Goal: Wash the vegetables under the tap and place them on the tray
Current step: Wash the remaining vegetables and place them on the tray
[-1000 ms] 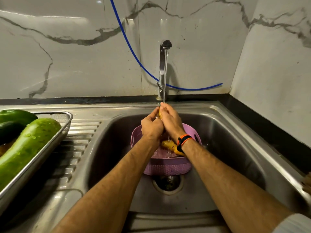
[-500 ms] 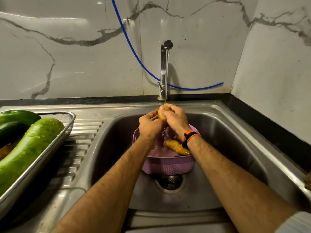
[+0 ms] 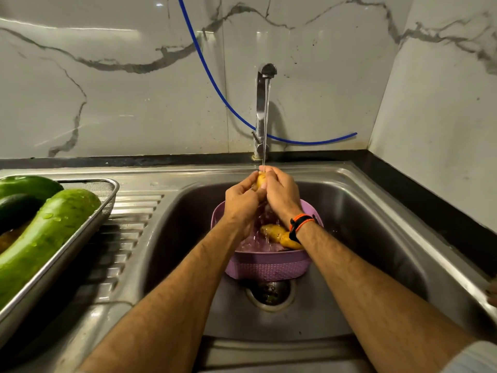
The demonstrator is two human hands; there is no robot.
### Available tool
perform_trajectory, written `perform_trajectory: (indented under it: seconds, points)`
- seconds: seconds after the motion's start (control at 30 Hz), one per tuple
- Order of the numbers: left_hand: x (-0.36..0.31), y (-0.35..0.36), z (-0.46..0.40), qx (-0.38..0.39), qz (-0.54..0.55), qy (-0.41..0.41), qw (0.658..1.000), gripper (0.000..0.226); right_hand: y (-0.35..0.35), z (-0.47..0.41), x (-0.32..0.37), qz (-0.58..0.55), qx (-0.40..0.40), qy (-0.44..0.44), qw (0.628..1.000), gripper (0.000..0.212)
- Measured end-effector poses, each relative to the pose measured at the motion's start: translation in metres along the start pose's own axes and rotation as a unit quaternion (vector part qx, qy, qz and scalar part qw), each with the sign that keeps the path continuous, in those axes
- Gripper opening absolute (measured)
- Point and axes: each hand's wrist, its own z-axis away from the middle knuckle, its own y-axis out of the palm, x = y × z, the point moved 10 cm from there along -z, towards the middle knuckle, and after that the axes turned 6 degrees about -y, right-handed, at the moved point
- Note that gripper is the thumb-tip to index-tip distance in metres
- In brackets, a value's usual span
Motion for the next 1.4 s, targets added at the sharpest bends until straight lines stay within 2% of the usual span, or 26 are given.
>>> perform_trajectory:
  seconds: [0.13,0.27,0.33,0.47,0.63,0.8,0.93,1.1,1.2,1.4]
  points:
    - [-0.003,-0.013,0.0,-0.079,0.045,0.012,0.996,0.042,0.009,0.005,0.01,0.0,0.01,-0.03,1.0,0.035]
    - [-0.005,-0.003,0.006,0.006,0.004,-0.015,1.0,0.039,0.003,0.0,0.007,0.001,0.001,0.005,1.0,0.033]
    - [-0.002,0.002,0.005,0.008,0.003,-0.013,1.0,0.037,-0.003,-0.001,0.004,-0.004,-0.007,0.0,1.0,0.032]
    - [0.0,-0.013,0.004,-0.11,0.054,-0.004,0.992,0.036,0.005,0.006,0.014,0.009,-0.016,-0.054,0.998,0.031]
    - [-0.005,-0.003,0.016,-0.005,0.026,-0.033,0.999,0.04,0.005,-0.001,0.006,-0.008,0.006,0.003,1.0,0.031]
    - [-0.003,-0.002,0.014,-0.067,0.064,-0.013,0.996,0.036,0.0,0.007,0.013,-0.014,-0.03,-0.035,0.999,0.032]
    - [-0.005,0.004,0.014,-0.01,0.006,-0.01,1.0,0.04,-0.005,0.0,0.007,-0.011,-0.02,0.004,1.0,0.031]
    - [-0.007,-0.01,0.011,-0.101,0.007,0.018,0.995,0.037,0.0,-0.002,-0.003,-0.023,-0.003,0.033,0.999,0.032]
    - [-0.006,-0.013,0.011,-0.086,0.045,-0.002,0.995,0.018,0.004,-0.001,-0.008,-0.028,0.009,0.042,0.999,0.034]
    - [-0.003,-0.011,0.011,-0.066,0.058,-0.032,0.996,0.025,0.004,-0.003,-0.009,-0.055,-0.015,0.046,0.997,0.03]
